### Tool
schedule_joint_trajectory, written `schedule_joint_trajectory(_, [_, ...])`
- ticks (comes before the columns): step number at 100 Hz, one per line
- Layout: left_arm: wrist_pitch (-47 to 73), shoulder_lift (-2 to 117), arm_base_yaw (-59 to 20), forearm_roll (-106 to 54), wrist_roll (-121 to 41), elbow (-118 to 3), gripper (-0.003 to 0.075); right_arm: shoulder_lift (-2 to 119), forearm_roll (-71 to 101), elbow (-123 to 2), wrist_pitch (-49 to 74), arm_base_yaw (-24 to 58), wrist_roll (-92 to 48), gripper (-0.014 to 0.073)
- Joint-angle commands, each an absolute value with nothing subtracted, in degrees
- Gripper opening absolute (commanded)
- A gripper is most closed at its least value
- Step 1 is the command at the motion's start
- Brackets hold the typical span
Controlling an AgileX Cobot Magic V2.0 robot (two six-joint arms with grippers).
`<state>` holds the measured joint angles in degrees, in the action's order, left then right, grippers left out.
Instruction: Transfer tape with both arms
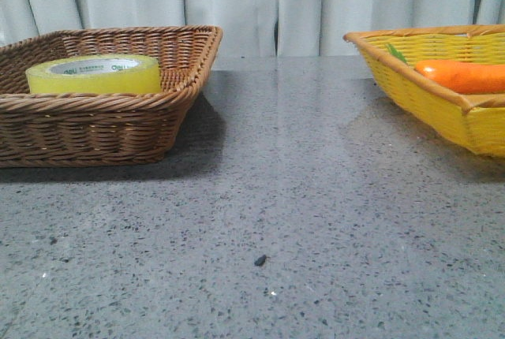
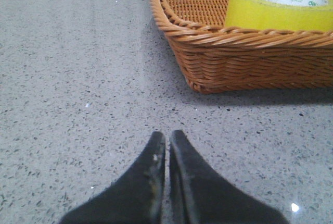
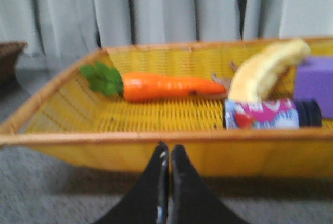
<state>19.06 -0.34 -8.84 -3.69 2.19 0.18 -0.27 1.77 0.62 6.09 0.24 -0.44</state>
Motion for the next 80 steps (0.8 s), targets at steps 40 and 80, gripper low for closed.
schedule_joint_trajectory(40, [16.4,-2.0,-8.7,-3.7,2.7,0.7,-0.0021,-1.7,2.0,1.8,17.9,-3.8,-0.8,-0.0074])
schedule_joint_trajectory(80, [16.4,-2.0,-8.7,-3.7,2.7,0.7,-0.0021,-1.7,2.0,1.8,17.9,-3.8,-0.8,-0.0074])
